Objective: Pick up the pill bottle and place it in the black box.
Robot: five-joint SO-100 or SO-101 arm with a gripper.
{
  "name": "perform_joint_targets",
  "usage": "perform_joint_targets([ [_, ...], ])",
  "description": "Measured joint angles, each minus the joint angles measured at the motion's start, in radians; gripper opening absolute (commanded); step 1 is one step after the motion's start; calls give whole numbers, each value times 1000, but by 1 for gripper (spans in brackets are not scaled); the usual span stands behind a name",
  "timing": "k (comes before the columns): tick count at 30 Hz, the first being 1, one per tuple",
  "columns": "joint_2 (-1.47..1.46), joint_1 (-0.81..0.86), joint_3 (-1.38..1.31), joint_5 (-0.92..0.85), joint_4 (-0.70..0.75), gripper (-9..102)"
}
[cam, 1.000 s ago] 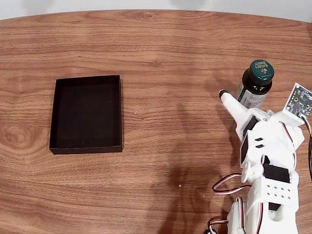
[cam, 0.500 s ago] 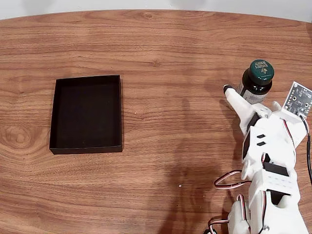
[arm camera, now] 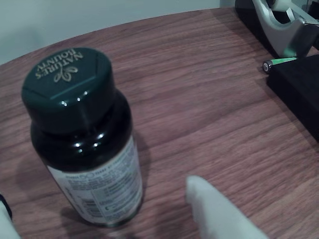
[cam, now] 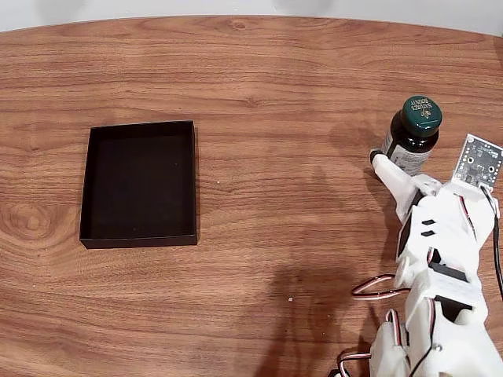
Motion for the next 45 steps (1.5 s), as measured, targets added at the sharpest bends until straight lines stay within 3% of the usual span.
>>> perform_joint_targets([
  [25,-594,-71,-267,-12,-374,42],
  [45,-795,-117,-388,-77,-505,25],
])
